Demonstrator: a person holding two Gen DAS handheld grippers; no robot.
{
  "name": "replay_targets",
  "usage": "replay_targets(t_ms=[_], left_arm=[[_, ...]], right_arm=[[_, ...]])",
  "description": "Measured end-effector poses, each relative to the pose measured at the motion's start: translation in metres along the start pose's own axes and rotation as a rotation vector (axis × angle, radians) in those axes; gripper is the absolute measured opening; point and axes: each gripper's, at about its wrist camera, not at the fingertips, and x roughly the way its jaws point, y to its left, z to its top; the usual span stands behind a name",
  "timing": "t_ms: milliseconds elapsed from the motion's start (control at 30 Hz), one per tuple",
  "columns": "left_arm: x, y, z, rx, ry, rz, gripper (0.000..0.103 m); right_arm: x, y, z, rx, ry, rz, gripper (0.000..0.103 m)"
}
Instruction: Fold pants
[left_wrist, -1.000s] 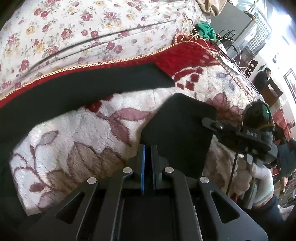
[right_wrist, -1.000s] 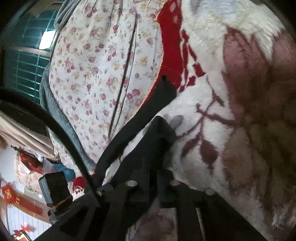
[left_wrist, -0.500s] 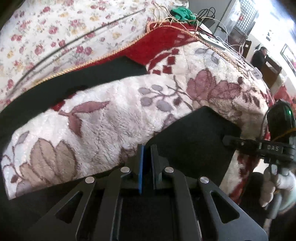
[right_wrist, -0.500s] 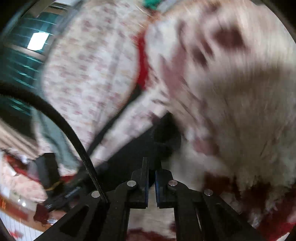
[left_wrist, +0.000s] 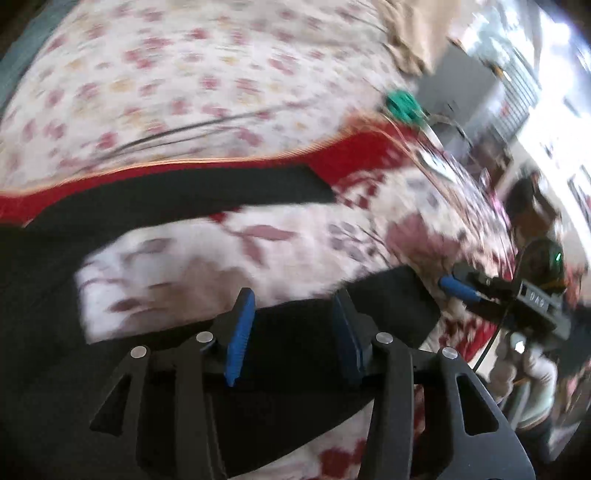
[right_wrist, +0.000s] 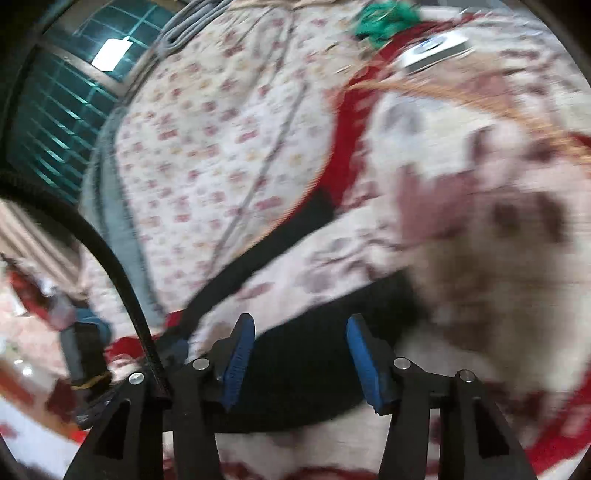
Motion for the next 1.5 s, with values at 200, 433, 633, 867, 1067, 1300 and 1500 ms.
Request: replay_targets(t_ms=[200, 433, 633, 867, 1067, 1300, 1500], left_arm=[[-0.033, 0.087, 0.001, -0.228, -0.055, 0.084, 0.053], [-0.051, 0.171, -0.001, -0.442, -0.091, 0.153, 0.054], [-0.056, 0.232, 0.0, -0.651, -0.143, 0.113, 0.054], [-0.039, 0.24, 0.027, -0.681, -0.162, 0.138, 0.058], [-0.018, 0.247, 0.042, -0.727, -0.136, 0.222, 0.058], [0.0, 0.249, 0.057, -0.691, -0.123, 0.323, 0.046], [-0.01, 0.256, 0.048, -0.665, -0.112, 0.321, 0.006]], right_arm=[[0.067, 0.01, 0.017, 0.067, 0.045, 0.092, 0.05], [0.143, -0.011, 0.049, 0.241, 0.086, 0.131, 0.051], [0.172, -0.028, 0.067, 0.328, 0.062, 0.13, 0.052], [0.189, -0.025, 0.087, 0.307, 0.071, 0.123, 0.052], [0.196, -0.03, 0.092, 0.334, 0.068, 0.134, 0.052], [0.213, -0.031, 0.103, 0.326, 0.076, 0.166, 0.034], [0.208, -0.029, 0.101, 0.306, 0.065, 0.239, 0.006]])
